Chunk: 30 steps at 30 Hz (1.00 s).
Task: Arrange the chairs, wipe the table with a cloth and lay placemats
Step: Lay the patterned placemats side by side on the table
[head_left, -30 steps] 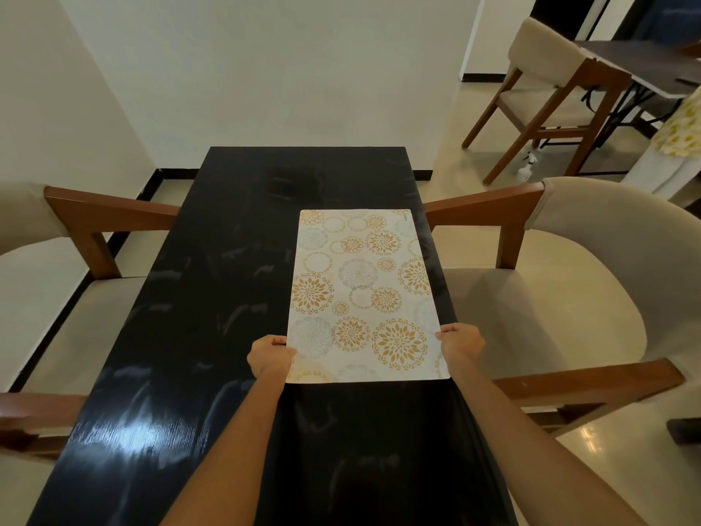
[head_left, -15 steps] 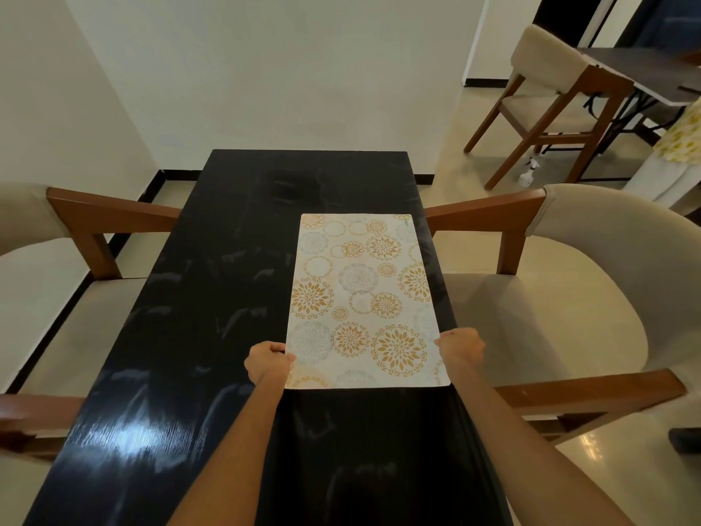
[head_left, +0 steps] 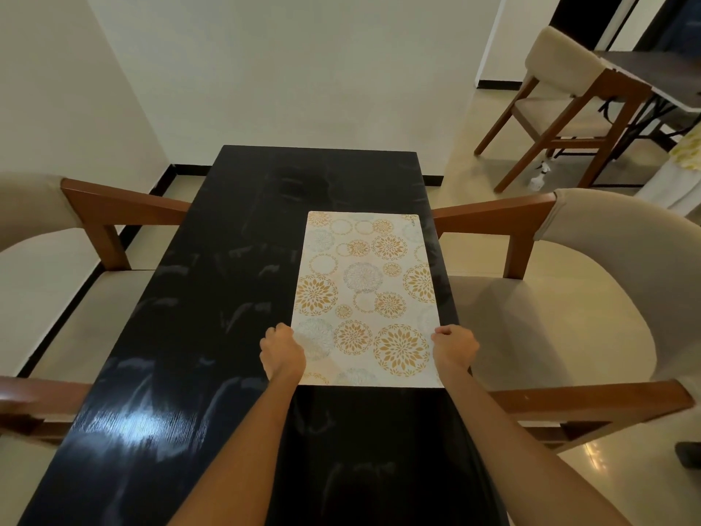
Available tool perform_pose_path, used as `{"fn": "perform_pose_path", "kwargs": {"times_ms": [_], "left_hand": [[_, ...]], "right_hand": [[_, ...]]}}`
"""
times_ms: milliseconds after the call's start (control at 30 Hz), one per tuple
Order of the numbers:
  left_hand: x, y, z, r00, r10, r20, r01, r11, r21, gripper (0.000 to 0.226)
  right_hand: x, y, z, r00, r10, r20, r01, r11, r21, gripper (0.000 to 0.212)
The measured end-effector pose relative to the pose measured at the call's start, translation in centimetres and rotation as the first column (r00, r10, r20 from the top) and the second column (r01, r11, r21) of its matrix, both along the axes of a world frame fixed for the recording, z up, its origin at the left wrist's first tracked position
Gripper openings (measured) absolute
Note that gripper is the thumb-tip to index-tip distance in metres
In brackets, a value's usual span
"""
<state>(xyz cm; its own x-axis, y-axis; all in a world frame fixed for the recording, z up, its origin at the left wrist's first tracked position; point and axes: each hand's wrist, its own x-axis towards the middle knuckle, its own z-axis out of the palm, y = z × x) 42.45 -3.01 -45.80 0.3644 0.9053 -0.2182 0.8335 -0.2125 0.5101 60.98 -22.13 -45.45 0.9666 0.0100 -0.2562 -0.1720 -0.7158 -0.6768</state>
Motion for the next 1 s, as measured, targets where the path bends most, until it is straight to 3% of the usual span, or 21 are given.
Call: {"fn": "perform_pose_path", "kwargs": {"times_ms": [267,600,767,1000], "left_hand": [[-1.4,-0.6,1.9,0.997,-0.03,0.073,0.025,0.998,0.066,0.031],[-8.5,-2.4,4.0,0.974,0.12,0.194,-0.149,0.979,0.141,0.032],[-15.4,-3.3,4.8,0.958,0.193,0.213,-0.231,0.958,0.172,0.031],[-30.2,-7.3,4.3,0.909,0.316,0.272,-0.375,0.905,0.2,0.031]], "right_hand": [[-0.9,1.6,1.3,0.998,0.055,0.042,-0.061,0.986,0.153,0.018],[-6.3,5.5,2.0,0.965,0.253,-0.07,-0.213,0.911,0.353,0.024],[-12.8,7.3,2.6,0.889,0.45,-0.084,-0.382,0.83,0.406,0.025],[-28.1,7.1,4.0,0.71,0.703,-0.05,-0.625,0.661,0.415,0.031]]}}
